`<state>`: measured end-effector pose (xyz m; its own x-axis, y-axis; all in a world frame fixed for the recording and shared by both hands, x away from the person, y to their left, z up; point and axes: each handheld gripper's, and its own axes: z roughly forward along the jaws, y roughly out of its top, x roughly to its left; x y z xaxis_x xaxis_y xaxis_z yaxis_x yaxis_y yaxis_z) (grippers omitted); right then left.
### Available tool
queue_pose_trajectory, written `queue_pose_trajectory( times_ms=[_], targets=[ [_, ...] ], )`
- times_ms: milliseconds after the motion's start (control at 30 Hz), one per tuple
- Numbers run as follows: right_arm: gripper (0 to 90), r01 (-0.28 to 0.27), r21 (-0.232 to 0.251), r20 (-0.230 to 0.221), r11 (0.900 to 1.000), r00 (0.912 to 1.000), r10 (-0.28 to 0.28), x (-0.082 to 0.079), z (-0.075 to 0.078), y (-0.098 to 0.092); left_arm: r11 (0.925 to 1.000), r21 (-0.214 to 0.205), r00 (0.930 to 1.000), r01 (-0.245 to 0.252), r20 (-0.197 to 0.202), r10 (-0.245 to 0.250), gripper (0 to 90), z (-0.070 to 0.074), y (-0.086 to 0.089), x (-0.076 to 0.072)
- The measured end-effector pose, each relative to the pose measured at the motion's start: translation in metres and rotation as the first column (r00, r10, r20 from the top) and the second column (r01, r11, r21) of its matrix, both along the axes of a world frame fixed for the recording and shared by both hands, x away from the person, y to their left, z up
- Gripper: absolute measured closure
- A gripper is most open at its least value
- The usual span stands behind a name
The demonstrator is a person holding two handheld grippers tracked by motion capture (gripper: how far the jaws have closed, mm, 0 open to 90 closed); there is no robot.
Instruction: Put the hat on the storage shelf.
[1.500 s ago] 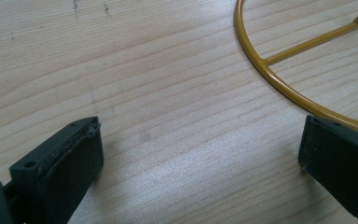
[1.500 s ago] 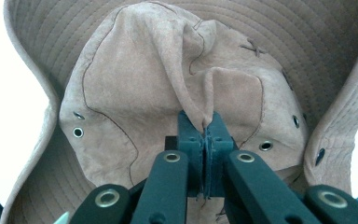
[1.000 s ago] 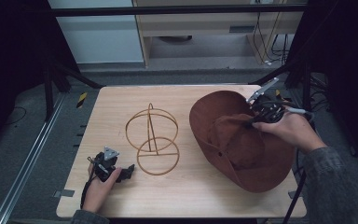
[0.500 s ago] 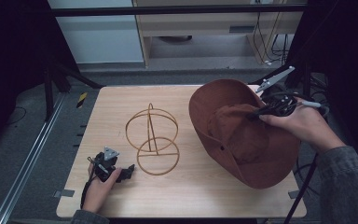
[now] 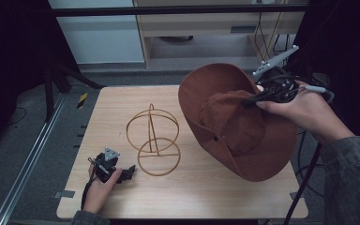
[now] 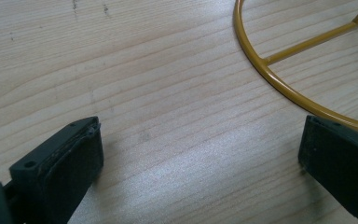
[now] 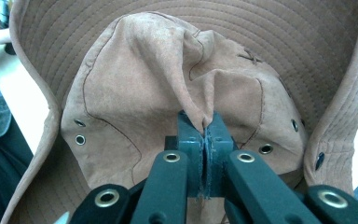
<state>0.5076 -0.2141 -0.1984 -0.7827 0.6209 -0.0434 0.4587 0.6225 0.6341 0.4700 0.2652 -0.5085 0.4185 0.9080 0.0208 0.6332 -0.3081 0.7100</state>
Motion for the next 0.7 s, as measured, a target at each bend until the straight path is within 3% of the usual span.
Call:
queue_pose_trajectory(
  times_ms=[267,700],
  targets=[
    [88.1,-0.029,0.046,0.024,0.9985,0.9993,0.028,0.002,0.022,0.013,1.0,0.0,1.0,0.008,0.0,-0.008,0.0,0.0,0.001,-0.002],
    [88.1,-0.092,0.058,0.067,0.994,0.9938,0.089,0.003,0.047,0.036,0.9999,0.003,0.9999,0.013,0.002,-0.013,0.0,0.0,0.001,0.001]
  ],
)
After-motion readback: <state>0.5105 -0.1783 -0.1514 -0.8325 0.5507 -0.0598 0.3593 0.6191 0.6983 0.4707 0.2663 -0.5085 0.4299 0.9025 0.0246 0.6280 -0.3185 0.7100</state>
